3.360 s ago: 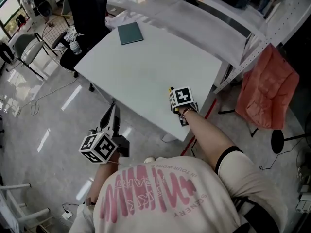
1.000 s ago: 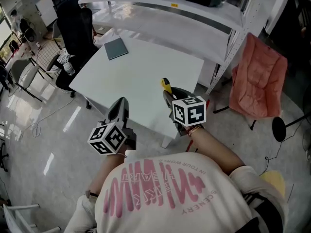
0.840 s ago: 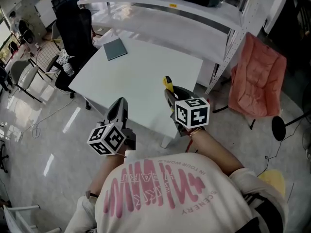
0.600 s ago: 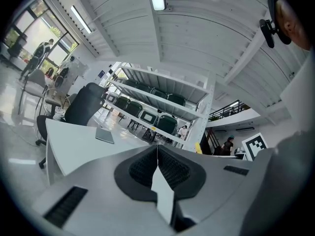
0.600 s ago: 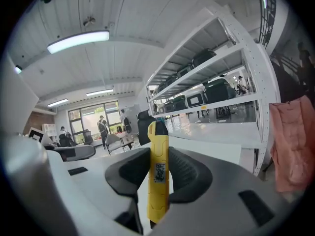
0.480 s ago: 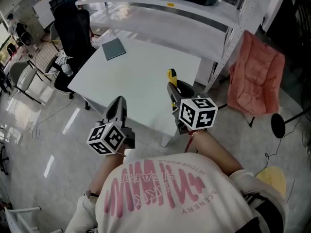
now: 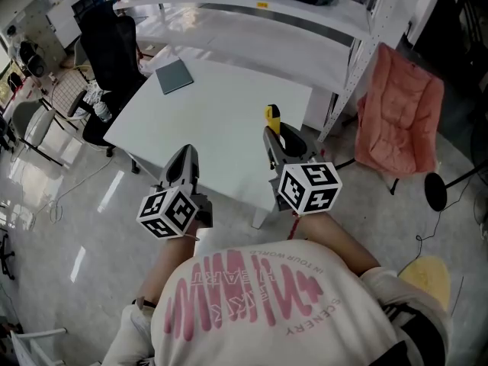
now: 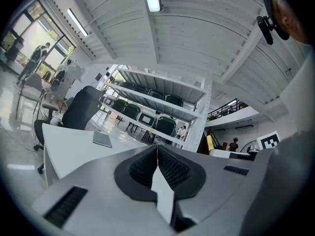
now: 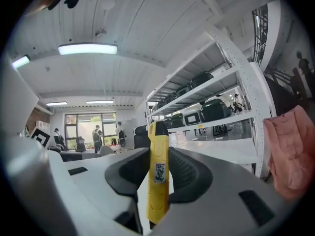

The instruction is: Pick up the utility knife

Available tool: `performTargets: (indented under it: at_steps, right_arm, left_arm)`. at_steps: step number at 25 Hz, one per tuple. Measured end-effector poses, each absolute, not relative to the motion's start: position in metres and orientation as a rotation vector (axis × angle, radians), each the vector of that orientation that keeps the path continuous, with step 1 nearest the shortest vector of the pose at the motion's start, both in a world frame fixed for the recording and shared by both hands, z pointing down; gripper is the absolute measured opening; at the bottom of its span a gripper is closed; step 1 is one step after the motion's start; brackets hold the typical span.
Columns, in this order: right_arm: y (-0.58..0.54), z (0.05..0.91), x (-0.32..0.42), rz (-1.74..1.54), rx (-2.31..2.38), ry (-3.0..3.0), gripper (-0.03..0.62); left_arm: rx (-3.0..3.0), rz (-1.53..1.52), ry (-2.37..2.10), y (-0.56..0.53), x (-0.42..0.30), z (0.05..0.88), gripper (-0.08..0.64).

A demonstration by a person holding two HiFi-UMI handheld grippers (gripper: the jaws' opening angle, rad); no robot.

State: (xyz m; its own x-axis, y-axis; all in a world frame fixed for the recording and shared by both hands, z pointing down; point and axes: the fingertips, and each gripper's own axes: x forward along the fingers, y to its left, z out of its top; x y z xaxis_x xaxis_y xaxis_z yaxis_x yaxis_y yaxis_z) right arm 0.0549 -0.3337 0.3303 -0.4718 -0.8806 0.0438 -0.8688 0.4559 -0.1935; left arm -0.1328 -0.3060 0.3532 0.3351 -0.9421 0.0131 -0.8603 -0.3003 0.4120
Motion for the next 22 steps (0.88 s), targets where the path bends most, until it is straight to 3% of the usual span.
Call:
performTargets:
  at_steps: [22]
  right_arm:
    - [-0.335, 0.343, 0.058, -0.340, -1.617, 2.621, 0.132]
  left_arm:
    - [2.253, -0.280, -1.591, -0.308, -0.131, 0.364, 0.025]
